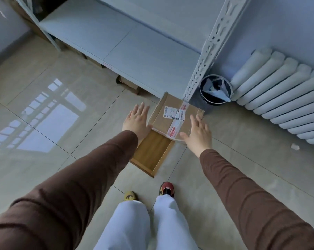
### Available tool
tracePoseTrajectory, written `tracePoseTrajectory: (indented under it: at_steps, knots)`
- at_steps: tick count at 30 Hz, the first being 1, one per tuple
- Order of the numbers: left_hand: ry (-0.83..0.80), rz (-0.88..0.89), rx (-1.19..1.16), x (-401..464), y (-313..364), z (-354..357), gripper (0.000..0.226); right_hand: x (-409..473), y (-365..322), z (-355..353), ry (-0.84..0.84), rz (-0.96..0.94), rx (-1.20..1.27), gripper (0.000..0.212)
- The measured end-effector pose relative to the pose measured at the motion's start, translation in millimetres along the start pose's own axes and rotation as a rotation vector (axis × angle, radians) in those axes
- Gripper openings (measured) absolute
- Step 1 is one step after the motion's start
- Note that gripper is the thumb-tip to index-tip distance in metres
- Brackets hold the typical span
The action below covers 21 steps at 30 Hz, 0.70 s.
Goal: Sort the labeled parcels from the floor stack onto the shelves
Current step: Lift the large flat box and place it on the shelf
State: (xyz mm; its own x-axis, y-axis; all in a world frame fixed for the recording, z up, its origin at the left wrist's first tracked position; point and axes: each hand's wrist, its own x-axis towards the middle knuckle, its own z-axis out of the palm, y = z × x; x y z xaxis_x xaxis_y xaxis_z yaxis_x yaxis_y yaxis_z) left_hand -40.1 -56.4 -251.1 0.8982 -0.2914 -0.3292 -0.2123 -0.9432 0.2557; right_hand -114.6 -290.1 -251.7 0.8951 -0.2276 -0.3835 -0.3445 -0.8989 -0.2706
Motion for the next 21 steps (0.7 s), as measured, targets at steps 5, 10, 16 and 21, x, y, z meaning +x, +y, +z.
tracePoseTrajectory:
  at_steps: [5,10,16,21]
  knots:
    - [-0.074,-0.058,-0.071,60.8,-12.8,64.9,0.081,55.4,41.8,63.4,-0.026,0.092,0.12,0.088]
    - [-0.096,-0.15,-0.192,116.7,-35.6,128.9,0.079,99.7,73.4,123.7,-0.041,0.25,0.298,0.091]
    - [-0.155,-0.234,-0.366,165.5,-47.1,187.1,0.073,133.6,94.0,172.0,-0.004,0.357,0.443,0.095]
    - [-0.17,-0.311,-0.601,183.7,-42.5,210.9,0.062,139.6,92.0,186.0,0.042,0.388,0.573,0.091]
